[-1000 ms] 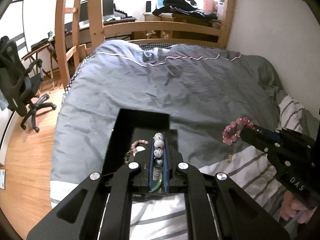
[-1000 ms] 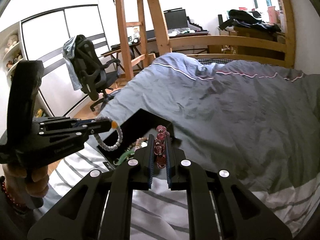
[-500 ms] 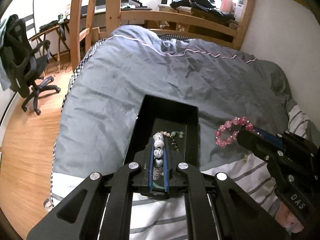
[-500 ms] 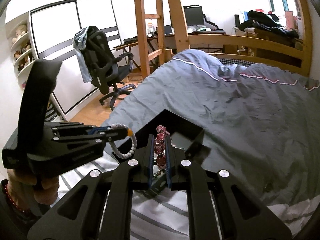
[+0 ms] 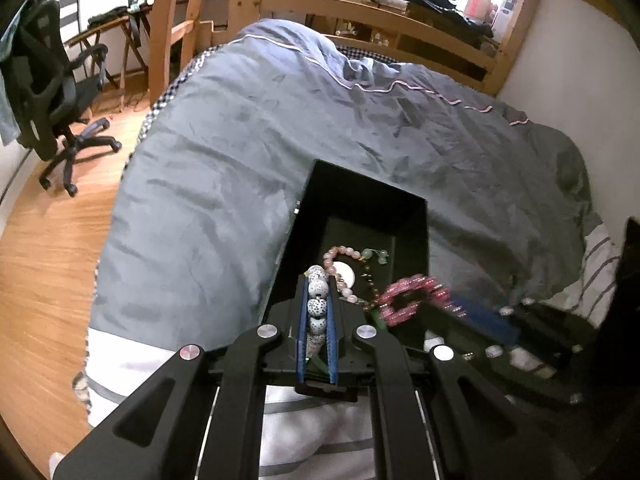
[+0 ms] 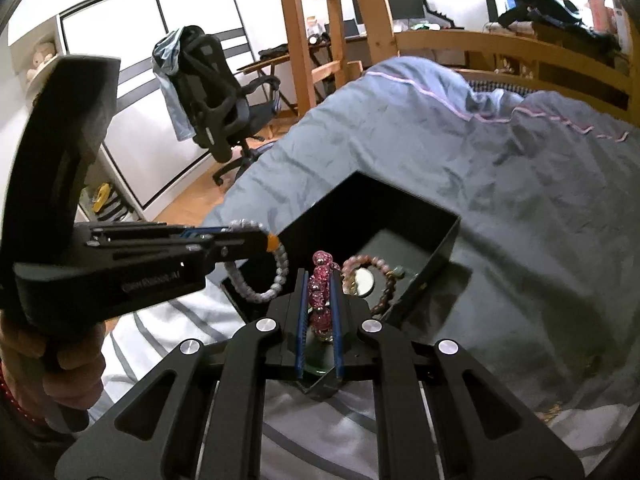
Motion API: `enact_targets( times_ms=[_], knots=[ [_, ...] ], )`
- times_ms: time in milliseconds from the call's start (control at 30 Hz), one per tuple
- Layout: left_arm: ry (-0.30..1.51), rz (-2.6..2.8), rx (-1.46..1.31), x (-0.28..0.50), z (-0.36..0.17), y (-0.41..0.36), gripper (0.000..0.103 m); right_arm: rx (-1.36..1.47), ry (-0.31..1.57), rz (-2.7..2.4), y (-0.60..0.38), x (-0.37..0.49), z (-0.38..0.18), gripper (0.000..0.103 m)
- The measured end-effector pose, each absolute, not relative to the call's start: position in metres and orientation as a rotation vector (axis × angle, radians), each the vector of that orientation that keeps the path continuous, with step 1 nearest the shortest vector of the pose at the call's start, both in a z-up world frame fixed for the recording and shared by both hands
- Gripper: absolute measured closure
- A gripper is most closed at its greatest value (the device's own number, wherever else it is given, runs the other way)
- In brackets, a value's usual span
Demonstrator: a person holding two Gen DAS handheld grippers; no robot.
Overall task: Organize jewelry
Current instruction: 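Open the left tool over the box while the right tool releases the red bracelet, then lower the left tool to the gold chain while the right tool reaches the silver ring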
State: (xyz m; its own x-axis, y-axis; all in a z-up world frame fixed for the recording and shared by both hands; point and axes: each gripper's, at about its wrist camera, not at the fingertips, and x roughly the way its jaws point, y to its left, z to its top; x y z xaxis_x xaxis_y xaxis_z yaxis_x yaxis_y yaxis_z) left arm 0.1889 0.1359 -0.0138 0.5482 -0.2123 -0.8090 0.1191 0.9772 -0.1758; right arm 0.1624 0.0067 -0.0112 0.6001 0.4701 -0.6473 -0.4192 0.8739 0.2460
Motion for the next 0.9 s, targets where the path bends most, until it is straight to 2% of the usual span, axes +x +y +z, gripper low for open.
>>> enact_targets(
  times_ms=[100, 167, 200, 233, 267, 300, 333, 433, 467, 500, 600, 900],
  knots=[
    [0.969, -0.193, -0.109, 0.189, -0.014, 0.136, 0.096, 0.081, 0.795, 0.527, 0.008, 0.164, -0.021, 0.091],
    [0.969, -0.181, -0.111, 0.189, -0.015, 0.137, 0.096, 0.086, 0.806, 0.550, 0.008, 0.165, -0.024, 0.086],
    [0.965, -0.176, -0.116, 0.188, -0.014, 0.138, 0.091, 0.078, 0.810, 0.553, 0.009, 0.165, -0.024, 0.062],
    [0.957, -0.174, -0.122, 0.187, -0.012, 0.139, 0.085, 0.059, 0.801, 0.540, 0.010, 0.163, -0.023, 0.032],
    [0.944, -0.172, -0.128, 0.186, -0.010, 0.140, 0.064, 0.058, 0.768, 0.531, 0.008, 0.159, -0.020, 0.023],
    [0.915, -0.157, -0.124, 0.183, -0.005, 0.141, 0.040, 0.067, 0.745, 0.530, 0.006, 0.157, -0.017, 0.019],
    [0.888, -0.145, -0.116, 0.181, -0.001, 0.140, 0.034, 0.087, 0.722, 0.533, 0.002, 0.154, -0.012, 0.018],
    [0.828, -0.157, -0.112, 0.174, 0.010, 0.138, 0.024, 0.097, 0.703, 0.491, -0.010, 0.155, -0.003, 0.011],
    [0.803, -0.165, -0.116, 0.171, 0.014, 0.136, 0.014, 0.097, 0.692, 0.471, -0.017, 0.154, 0.001, 0.010],
    [0.783, -0.162, -0.110, 0.169, 0.017, 0.134, 0.010, 0.096, 0.688, 0.455, -0.021, 0.154, 0.004, 0.008],
    [0.755, -0.199, -0.095, 0.165, 0.023, 0.125, 0.009, 0.096, 0.667, 0.382, -0.047, 0.150, 0.014, 0.004],
    [0.781, -0.290, 0.030, 0.156, 0.011, 0.072, 0.009, 0.093, 0.626, 0.186, -0.130, 0.132, 0.049, 0.004]
  ],
)
